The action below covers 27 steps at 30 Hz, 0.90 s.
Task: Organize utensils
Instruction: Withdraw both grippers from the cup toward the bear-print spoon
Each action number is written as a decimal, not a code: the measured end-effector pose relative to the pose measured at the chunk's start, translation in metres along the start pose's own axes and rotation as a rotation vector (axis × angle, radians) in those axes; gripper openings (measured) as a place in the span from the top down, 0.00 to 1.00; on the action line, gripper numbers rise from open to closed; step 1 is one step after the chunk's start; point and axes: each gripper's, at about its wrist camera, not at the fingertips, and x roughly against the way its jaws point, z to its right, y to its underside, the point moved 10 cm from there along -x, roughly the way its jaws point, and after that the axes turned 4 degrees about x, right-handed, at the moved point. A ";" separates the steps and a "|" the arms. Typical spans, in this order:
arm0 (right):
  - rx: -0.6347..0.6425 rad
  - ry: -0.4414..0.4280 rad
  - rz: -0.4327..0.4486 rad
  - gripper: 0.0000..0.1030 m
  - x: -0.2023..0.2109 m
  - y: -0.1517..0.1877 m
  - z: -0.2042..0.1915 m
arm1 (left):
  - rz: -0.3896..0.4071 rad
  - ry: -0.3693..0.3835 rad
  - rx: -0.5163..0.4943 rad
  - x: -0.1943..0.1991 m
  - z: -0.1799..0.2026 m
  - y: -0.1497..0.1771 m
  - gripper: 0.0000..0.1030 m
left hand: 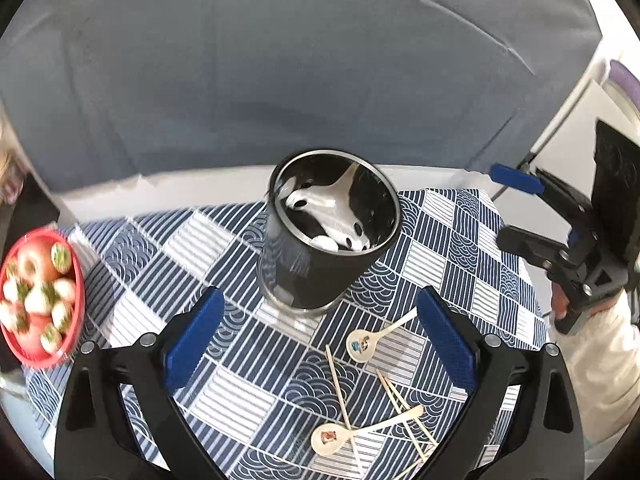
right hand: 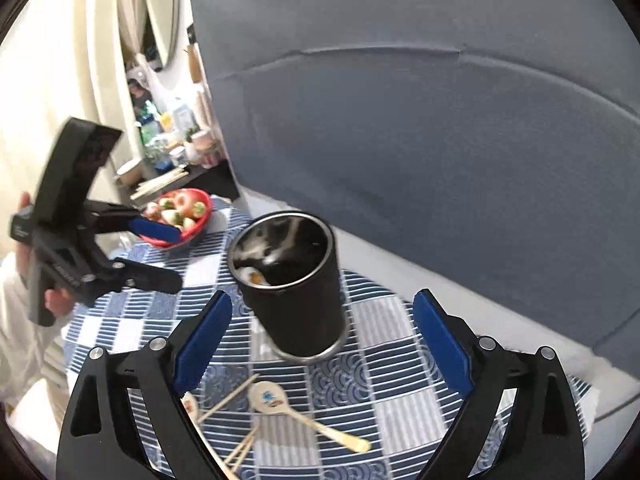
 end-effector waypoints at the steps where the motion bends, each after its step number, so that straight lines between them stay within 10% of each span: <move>1: -0.003 -0.006 0.003 0.15 0.000 0.001 -0.003 | -0.003 -0.002 0.011 0.000 -0.003 0.004 0.08; 27: 0.051 -0.043 -0.206 0.15 -0.003 0.113 -0.076 | -0.157 -0.047 0.063 -0.016 -0.039 0.155 0.07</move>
